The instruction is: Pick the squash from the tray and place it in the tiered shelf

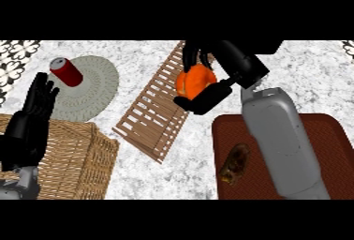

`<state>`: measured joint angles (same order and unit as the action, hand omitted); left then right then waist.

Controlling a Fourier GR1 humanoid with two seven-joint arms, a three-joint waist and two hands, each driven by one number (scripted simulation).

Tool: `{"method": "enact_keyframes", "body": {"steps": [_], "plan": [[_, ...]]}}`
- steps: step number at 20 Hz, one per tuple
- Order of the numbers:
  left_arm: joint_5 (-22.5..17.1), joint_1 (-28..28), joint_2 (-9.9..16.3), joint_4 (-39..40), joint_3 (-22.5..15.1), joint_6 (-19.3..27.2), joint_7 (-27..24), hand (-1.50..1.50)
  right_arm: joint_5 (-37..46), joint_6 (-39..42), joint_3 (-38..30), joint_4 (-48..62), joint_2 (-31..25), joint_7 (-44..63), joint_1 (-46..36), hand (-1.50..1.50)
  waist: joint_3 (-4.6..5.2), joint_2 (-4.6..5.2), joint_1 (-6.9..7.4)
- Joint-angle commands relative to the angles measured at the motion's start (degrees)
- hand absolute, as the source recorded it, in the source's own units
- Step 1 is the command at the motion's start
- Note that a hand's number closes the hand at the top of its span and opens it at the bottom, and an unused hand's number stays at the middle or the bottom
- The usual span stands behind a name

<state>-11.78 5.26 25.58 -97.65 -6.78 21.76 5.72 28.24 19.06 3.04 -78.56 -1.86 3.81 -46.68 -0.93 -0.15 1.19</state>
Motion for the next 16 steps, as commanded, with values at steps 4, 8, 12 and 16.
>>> {"method": "enact_keyframes", "body": {"steps": [4, 8, 12, 16], "plan": [[-0.5, -0.6, -3.4, 2.9, -2.0, -1.4, -0.2, 0.00, 3.2, -9.2, 0.8, 13.8, 1.8, -5.8, -4.6, 1.50, 0.96, 0.57, 0.03], [-0.7, 0.6, -3.2, 1.4, -2.1, -1.3, 1.3, 0.00, -4.7, -12.8, 2.7, 22.3, 1.8, -2.7, -9.5, -1.50, 0.95, 0.61, 0.90], [0.0, 1.7, -3.9, 5.7, -1.7, -1.2, -0.6, 0.00, -6.4, -9.3, 2.4, 25.3, 1.8, -4.4, -11.8, -1.50, 0.96, 0.54, -0.14], [-2.5, 0.9, -1.9, 4.7, 0.3, -4.2, -0.4, 0.00, -9.5, -8.5, 1.0, 30.3, 1.8, -6.8, -15.1, -1.50, 0.98, 0.57, 0.09]]}}
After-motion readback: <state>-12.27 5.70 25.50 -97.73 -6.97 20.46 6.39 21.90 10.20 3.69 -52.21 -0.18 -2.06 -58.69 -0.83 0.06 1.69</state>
